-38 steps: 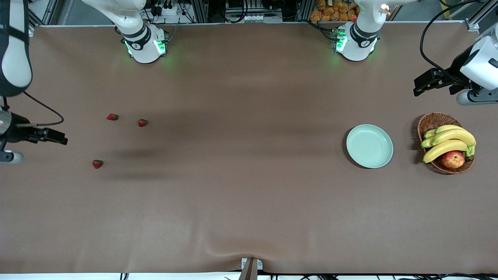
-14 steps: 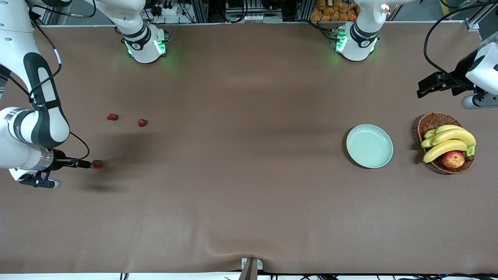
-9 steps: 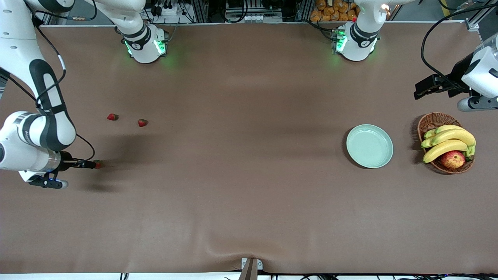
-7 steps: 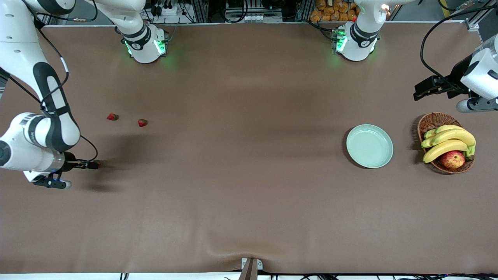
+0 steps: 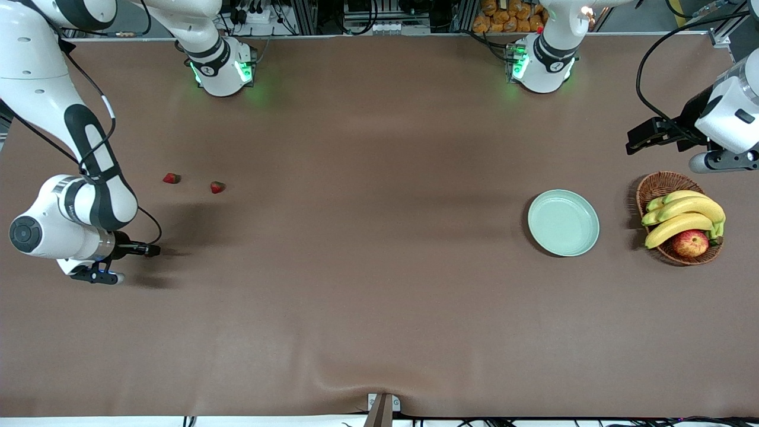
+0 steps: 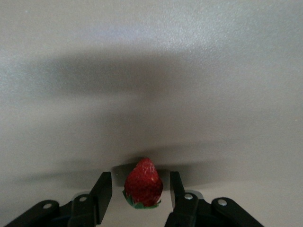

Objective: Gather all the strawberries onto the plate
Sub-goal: 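Lower the right gripper onto a strawberry and close it, then carry the strawberry with the right gripper to mid-table and release it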

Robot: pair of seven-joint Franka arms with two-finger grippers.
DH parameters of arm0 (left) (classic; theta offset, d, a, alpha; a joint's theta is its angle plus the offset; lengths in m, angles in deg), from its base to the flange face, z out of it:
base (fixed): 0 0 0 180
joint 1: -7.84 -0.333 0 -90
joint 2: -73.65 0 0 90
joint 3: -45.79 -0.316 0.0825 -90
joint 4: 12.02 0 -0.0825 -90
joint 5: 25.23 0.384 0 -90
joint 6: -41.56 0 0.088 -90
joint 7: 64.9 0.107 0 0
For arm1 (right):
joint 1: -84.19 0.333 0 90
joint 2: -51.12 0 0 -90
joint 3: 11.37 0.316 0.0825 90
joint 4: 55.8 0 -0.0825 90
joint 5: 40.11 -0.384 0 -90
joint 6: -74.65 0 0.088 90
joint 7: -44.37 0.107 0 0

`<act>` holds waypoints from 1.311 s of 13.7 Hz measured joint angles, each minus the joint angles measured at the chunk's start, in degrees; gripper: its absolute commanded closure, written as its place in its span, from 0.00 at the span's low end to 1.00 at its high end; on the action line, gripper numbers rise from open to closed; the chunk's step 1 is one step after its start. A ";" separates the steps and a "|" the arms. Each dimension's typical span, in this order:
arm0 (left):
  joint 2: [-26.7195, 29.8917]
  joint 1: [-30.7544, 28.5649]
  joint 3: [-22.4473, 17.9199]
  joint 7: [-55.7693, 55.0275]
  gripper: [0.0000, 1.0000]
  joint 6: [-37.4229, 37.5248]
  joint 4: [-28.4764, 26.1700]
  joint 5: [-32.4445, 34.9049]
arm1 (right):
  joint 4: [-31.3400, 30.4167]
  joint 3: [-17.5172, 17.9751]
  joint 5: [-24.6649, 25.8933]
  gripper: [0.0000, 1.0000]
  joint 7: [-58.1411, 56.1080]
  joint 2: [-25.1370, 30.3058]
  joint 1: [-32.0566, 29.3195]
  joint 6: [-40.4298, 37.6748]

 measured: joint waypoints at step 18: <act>-0.03 -0.13 4.01 -1.61 0.00 -1.01 -1.13 2.74 | 11.41 16.66 -0.11 1.00 35.46 0.91 6.23 -8.33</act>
